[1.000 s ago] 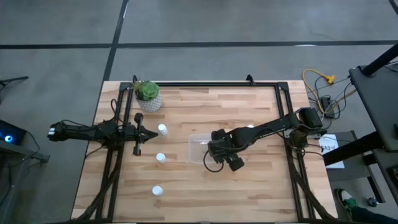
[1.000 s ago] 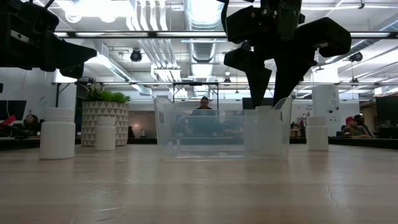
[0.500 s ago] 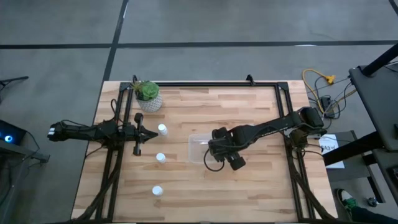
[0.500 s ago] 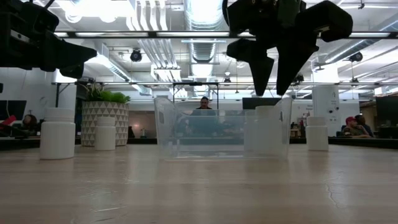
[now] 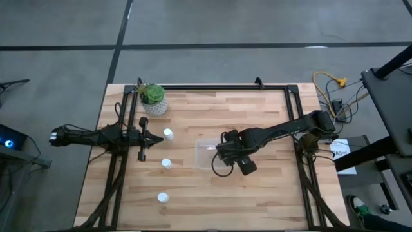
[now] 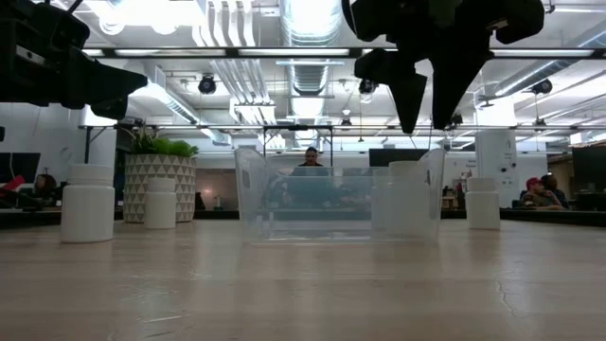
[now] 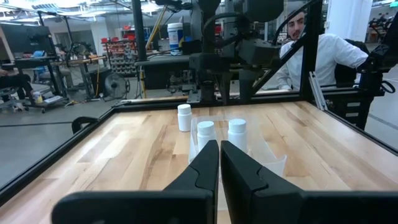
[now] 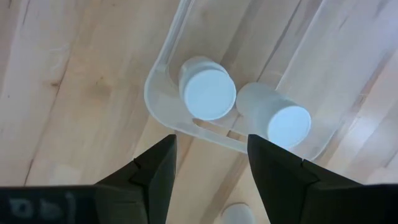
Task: Pick and place pill bottles into a basket
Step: Put the white pill bottle into the transparent bin
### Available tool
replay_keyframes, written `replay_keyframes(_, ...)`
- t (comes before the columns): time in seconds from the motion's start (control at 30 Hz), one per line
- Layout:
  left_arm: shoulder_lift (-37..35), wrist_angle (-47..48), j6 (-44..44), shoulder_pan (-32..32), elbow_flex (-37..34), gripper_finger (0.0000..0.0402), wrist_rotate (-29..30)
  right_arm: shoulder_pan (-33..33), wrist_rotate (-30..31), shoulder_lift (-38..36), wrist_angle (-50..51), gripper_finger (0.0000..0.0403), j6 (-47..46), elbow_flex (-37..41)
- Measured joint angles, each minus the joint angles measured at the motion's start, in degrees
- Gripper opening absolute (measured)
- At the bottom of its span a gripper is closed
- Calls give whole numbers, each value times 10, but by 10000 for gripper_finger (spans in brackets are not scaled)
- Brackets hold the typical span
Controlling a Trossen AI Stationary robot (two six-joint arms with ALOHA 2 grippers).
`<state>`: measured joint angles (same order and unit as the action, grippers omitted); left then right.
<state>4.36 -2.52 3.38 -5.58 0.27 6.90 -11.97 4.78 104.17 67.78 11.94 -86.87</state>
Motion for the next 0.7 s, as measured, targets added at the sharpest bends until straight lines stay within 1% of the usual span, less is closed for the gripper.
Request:
replay_keyframes(0.1,1,0,0,0,0,0,0,0,0,-5,3,187,-1,0)
replay_keyframes(0.23,1,0,0,0,0,0,0,0,0,-12,32,187,-12,0)
replay_keyframes(0.37,1,0,0,0,0,0,0,0,13,-32,45,187,-32,4)
replay_keyframes(0.53,1,0,0,0,0,0,0,0,14,-73,35,187,-44,33)
replay_keyframes(0.7,1,0,0,0,0,0,0,0,19,-125,14,187,-62,84)
